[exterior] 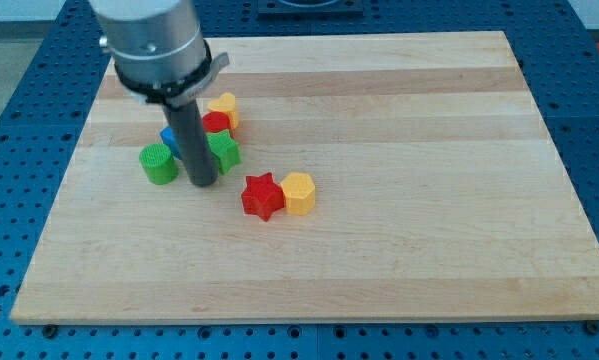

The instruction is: Place the green star at the top center corner

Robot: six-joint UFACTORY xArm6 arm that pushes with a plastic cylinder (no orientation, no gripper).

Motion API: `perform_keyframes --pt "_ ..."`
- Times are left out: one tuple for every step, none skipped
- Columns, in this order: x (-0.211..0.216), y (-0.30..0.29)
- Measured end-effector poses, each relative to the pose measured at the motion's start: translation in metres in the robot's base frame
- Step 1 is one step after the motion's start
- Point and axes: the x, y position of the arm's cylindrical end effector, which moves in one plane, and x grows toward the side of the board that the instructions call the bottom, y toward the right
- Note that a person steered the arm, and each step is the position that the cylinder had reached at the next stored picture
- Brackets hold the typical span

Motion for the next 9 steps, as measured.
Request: perform_keyframes --pt "-0.061 0.053" --pt "-0.087 0.102" --pt "-0.078 0.108" --pt "-0.053 0.068" --pt "-0.052 0.016" --pt "-0.071 0.012" --pt "-0.113 0.076" --pt "-0.139 0.114" --pt "-0.128 0.114"
